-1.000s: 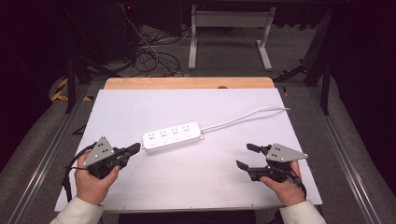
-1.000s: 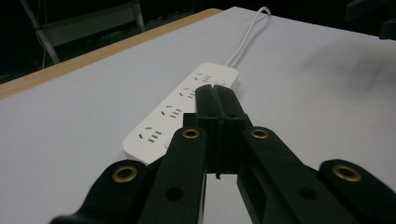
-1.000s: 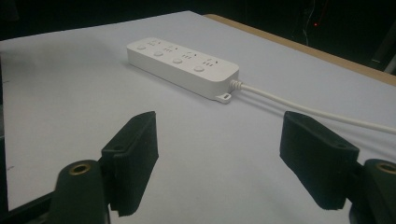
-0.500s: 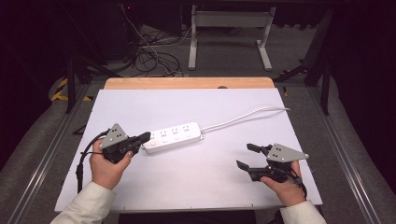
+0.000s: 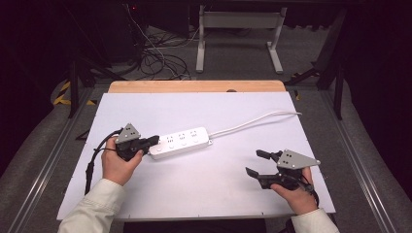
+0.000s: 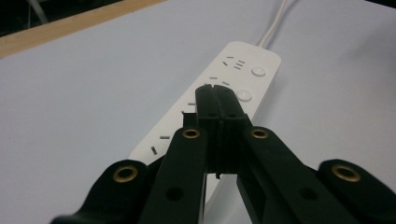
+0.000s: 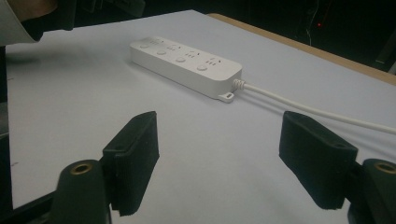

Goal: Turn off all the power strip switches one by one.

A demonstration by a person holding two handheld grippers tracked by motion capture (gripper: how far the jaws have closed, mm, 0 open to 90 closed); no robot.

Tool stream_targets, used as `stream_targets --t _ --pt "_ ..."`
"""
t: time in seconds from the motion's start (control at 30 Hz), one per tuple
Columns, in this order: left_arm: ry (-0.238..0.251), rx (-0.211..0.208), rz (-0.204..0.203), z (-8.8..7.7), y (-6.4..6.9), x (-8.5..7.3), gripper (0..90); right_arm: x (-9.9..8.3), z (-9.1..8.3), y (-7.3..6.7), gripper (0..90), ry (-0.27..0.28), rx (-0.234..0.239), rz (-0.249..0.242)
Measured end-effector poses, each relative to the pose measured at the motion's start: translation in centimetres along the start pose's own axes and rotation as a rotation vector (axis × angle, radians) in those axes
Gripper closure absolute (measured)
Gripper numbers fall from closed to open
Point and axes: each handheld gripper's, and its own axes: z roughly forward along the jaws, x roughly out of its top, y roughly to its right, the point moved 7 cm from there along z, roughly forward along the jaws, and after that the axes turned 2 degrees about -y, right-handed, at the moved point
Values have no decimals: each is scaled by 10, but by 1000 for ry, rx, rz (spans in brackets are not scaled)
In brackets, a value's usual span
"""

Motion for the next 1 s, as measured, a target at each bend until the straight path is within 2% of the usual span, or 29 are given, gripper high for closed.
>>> stream_targets --t 0.17,0.3,0.5,0.53,0.6,0.9,1.0 --pt "-41 -18 -8 5 1 -4 900 0 0 0 288 0 2 1" --pt "-101 -9 9 10 0 -9 900 0 0 0 287 -2 2 1" --pt "-145 -11 -1 17 -1 -14 900 0 0 0 288 -1 4 2" --pt "-174 -7 10 19 -2 -16 900 0 0 0 287 -2 4 2" --pt "-199 7 24 21 -2 -17 900 -1 0 -1 287 -3 7 5" --pt "-239 11 31 27 -2 -21 900 -1 0 0 287 -5 7 5" --pt "-239 14 28 26 -3 -21 900 -1 0 0 287 -6 6 5"
